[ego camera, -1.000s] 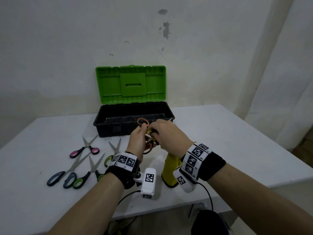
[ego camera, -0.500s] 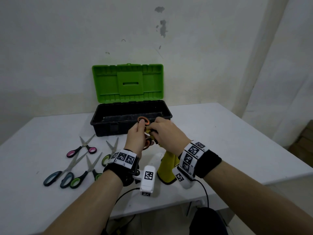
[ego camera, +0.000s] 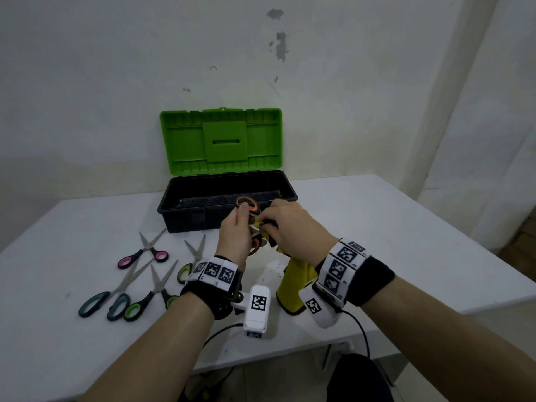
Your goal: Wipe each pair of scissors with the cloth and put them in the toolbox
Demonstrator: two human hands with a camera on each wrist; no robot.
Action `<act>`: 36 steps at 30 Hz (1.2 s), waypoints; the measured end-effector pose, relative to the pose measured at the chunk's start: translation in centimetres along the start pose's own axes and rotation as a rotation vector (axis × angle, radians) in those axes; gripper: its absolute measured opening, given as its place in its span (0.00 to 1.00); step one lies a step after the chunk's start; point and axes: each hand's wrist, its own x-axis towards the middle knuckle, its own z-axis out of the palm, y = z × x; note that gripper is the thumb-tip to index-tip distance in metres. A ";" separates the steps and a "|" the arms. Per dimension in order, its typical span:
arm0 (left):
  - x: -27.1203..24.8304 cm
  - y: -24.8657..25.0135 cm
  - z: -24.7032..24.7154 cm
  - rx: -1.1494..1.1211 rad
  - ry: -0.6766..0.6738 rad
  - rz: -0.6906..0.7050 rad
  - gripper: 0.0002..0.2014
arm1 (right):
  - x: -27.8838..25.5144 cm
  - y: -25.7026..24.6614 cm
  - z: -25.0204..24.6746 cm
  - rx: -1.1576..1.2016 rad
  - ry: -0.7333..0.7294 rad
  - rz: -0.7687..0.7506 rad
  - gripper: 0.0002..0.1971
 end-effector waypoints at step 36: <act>0.3 0.3 -1.0 -0.043 -0.012 -0.074 0.18 | 0.1 0.2 1.1 -0.055 -0.056 -0.031 0.12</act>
